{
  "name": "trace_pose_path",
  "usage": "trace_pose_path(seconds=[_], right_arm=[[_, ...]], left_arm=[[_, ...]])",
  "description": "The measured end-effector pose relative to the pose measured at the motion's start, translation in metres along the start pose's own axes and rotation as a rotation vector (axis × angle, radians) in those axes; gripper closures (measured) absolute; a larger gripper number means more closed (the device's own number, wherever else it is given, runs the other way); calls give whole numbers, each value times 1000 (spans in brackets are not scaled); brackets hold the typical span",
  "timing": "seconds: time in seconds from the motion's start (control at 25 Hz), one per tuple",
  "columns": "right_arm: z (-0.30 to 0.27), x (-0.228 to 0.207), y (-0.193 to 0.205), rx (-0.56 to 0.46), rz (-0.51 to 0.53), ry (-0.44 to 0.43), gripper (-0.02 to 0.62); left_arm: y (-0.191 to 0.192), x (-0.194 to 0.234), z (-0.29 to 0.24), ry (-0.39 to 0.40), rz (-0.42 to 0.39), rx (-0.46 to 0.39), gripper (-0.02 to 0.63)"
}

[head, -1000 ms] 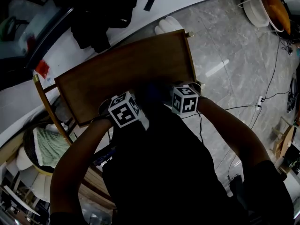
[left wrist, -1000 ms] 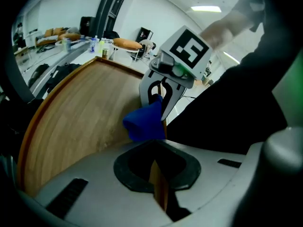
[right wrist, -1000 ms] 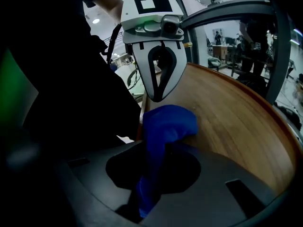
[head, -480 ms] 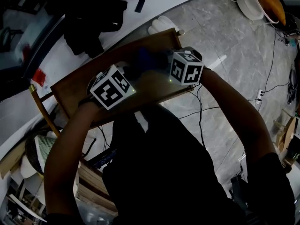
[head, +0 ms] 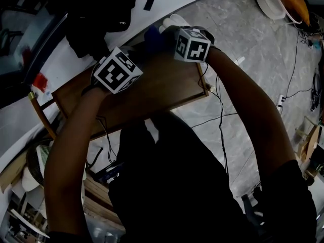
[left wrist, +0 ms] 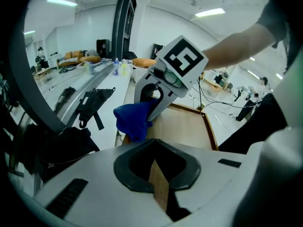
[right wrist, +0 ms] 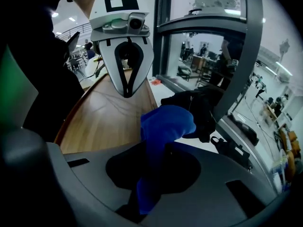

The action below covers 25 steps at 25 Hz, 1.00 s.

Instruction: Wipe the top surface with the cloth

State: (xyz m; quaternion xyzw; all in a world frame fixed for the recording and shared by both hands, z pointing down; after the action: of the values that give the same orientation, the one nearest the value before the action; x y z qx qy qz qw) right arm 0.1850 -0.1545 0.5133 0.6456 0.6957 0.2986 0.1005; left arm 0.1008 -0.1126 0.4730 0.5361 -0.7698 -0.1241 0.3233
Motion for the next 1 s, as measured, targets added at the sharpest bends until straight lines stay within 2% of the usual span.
trace_pose_path(seconds=[0.4,0.64,1.0], right_arm=[[2,19,3,46,33,-46,532],[22,82,14,49,94,-124,532],[54,177,28,58,131,-304,532]], left_arm=[[-1,-14,-10,25,-6,4,597],[7,-52,-22,81,-59,27,597],[29,-108,-45,194,-103,84,597]])
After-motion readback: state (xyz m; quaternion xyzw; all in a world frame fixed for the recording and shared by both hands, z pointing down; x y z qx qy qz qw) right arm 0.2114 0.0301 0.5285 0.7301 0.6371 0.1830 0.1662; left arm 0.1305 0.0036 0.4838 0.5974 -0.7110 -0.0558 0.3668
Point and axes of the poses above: the fingertips, and each gripper's own axes: z backward along the fingers, x to its left, y out of its underside, the point moved 4 cm from there along z, backward along the fingers, and after that the axes turned 12 degrees about y, right-handed, at the moved point
